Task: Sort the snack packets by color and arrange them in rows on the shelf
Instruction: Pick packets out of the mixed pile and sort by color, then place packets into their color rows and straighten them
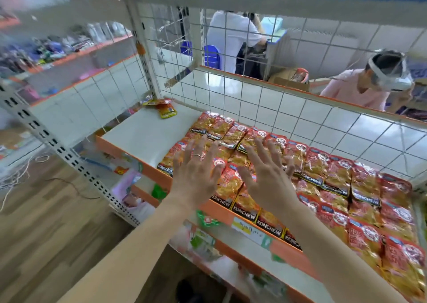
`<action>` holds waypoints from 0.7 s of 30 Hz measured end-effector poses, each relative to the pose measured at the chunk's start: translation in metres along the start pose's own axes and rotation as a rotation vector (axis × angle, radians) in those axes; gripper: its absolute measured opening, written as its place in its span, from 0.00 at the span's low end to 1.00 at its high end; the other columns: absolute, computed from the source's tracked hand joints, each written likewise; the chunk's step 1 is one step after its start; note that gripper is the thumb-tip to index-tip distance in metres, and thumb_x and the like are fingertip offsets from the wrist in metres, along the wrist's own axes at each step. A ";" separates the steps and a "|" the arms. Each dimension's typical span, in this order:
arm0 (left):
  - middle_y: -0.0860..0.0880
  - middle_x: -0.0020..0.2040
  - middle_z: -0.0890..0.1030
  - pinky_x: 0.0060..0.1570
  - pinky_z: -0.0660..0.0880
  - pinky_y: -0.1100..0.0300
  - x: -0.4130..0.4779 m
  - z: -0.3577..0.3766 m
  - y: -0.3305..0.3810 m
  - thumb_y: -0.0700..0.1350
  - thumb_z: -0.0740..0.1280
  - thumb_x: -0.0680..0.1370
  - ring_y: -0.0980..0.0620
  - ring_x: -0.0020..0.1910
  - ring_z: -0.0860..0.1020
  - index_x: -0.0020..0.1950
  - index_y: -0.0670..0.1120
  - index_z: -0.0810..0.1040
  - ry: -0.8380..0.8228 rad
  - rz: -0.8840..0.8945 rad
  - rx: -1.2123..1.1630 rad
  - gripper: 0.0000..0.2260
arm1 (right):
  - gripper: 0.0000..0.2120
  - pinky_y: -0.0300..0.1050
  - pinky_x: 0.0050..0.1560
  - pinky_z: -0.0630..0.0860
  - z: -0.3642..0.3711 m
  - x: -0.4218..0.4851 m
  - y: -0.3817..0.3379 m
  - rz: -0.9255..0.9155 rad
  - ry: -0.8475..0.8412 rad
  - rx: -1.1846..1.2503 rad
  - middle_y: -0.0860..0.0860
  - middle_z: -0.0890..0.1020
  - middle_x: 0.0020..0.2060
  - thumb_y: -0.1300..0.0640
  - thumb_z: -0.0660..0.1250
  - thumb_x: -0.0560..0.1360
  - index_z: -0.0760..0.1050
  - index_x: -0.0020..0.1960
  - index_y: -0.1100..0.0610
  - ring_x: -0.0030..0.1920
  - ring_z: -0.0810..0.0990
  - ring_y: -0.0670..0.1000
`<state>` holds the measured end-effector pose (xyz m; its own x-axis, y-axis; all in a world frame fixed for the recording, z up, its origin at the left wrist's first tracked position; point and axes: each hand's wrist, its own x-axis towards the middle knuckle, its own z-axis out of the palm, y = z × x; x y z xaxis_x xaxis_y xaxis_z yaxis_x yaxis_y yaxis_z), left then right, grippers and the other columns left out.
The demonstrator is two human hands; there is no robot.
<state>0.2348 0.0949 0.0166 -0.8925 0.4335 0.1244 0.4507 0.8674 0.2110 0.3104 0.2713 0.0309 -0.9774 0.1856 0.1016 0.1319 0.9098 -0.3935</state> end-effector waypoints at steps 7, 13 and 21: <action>0.51 0.82 0.53 0.75 0.51 0.40 -0.014 -0.005 -0.012 0.62 0.45 0.81 0.47 0.80 0.51 0.81 0.58 0.54 0.067 -0.055 0.023 0.28 | 0.28 0.65 0.75 0.39 -0.003 0.004 -0.015 -0.075 -0.031 0.016 0.42 0.45 0.81 0.37 0.51 0.82 0.52 0.80 0.42 0.80 0.37 0.48; 0.49 0.82 0.57 0.74 0.54 0.38 -0.016 -0.008 -0.029 0.64 0.41 0.77 0.45 0.80 0.54 0.81 0.55 0.57 0.063 -0.083 0.024 0.33 | 0.28 0.64 0.74 0.39 0.005 0.012 -0.031 -0.102 -0.046 0.028 0.43 0.47 0.81 0.36 0.51 0.82 0.53 0.79 0.42 0.80 0.39 0.49; 0.51 0.82 0.56 0.74 0.53 0.40 0.005 -0.004 -0.075 0.64 0.40 0.77 0.47 0.80 0.53 0.80 0.55 0.57 0.058 -0.095 -0.022 0.33 | 0.28 0.65 0.75 0.40 0.028 0.049 -0.061 -0.110 -0.068 0.014 0.44 0.48 0.81 0.36 0.49 0.82 0.52 0.80 0.42 0.80 0.39 0.49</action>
<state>0.1966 0.0305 0.0055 -0.9289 0.3347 0.1585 0.3654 0.8978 0.2460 0.2500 0.2147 0.0338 -0.9948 0.0590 0.0824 0.0216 0.9180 -0.3961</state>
